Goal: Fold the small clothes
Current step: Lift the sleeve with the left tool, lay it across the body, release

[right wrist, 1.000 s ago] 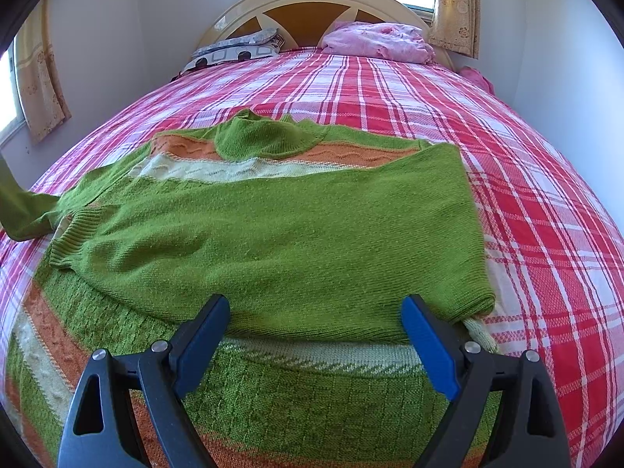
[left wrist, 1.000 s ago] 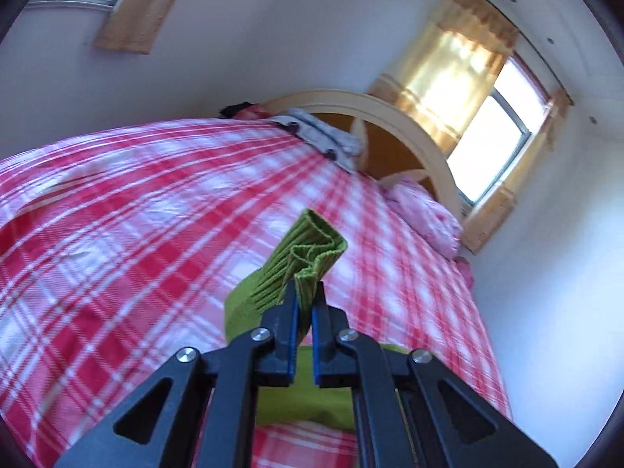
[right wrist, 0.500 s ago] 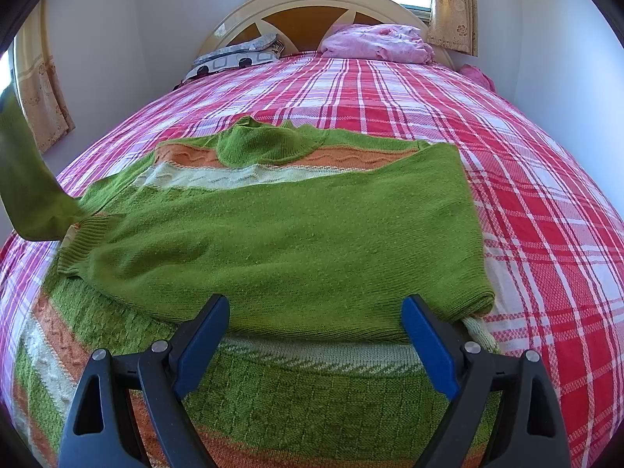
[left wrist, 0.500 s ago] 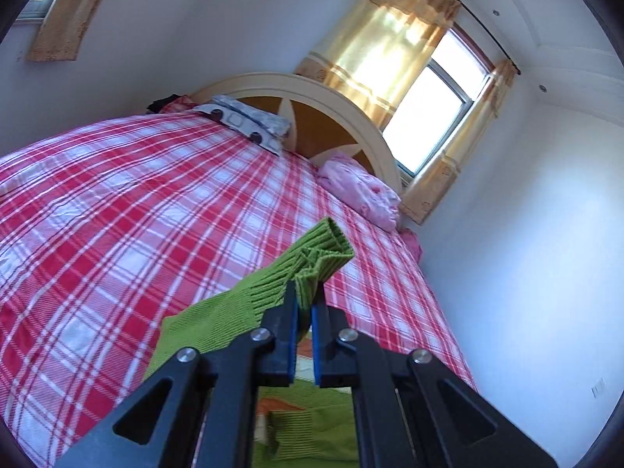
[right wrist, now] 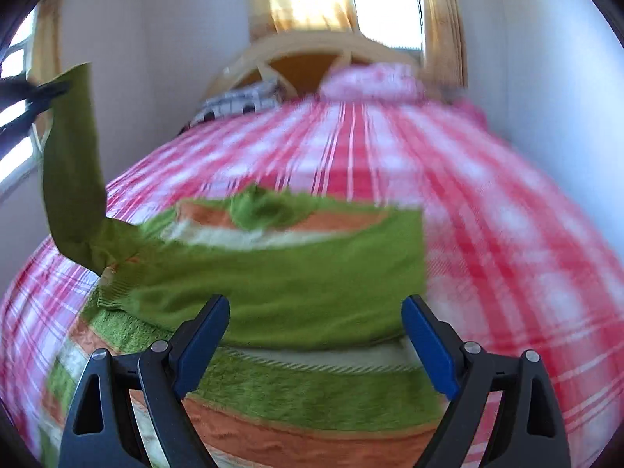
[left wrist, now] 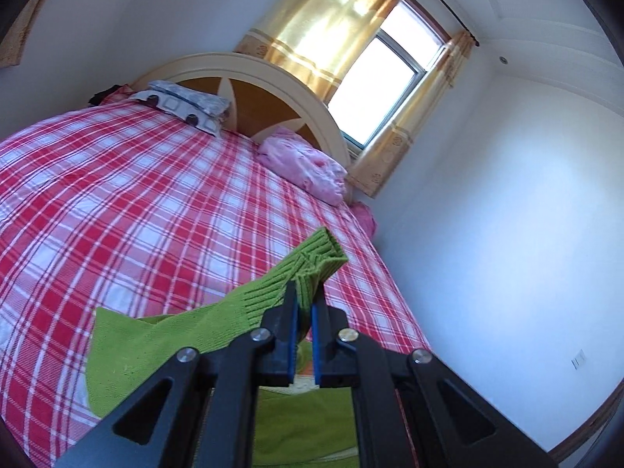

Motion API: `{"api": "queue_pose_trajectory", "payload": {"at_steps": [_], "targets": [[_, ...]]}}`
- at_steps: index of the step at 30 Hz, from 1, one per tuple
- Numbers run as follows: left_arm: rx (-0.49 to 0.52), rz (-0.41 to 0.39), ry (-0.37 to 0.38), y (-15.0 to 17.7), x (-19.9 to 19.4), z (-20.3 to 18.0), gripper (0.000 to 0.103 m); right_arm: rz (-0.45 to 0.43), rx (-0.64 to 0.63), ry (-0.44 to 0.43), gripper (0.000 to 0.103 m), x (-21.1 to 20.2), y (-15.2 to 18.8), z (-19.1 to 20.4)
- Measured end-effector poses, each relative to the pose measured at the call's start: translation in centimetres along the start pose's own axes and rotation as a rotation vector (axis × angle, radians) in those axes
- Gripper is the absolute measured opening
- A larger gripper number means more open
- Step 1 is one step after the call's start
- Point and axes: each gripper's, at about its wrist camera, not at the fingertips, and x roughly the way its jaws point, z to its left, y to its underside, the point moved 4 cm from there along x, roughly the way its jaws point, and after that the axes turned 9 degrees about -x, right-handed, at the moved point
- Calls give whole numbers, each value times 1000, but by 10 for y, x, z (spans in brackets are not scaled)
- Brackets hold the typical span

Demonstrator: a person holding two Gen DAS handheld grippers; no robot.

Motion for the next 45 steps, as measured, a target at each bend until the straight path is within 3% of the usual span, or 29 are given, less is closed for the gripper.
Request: {"api": "queue_pose_trajectory", "payload": {"at_steps": [2,5,10,17,26,36,39,41,43,45], "targets": [[9,7,19,4,2,-15,6,-81,-8,61,91,-18,2,-13],[23,19,40,11,7,-35,6,-121,50,117,92,-30,17,-34],[30,55,53,28,24,-57,5,-138,149,189,93,-36,40,-63],[-29,117,95,69,60,-75,5,-116,324,177,93,-32,57,-94],[66,184,-43,155,131,-71,5,-47,381,166,93,-17,67,-104],[143,322,-76,209,179,-81,7,-17,390,162,93,-9,70,-105],[153,381,-54,219,184,-82,27,-8,391,159,93,-8,71,-105],[186,375,-60,222,174,-84,54,-4,390,157,93,-7,71,-105],[241,349,-68,218,158,-85,70,0,389,153,93,-6,71,-104],[313,307,-81,211,133,-78,74,3,388,149,93,-5,71,-104]]}}
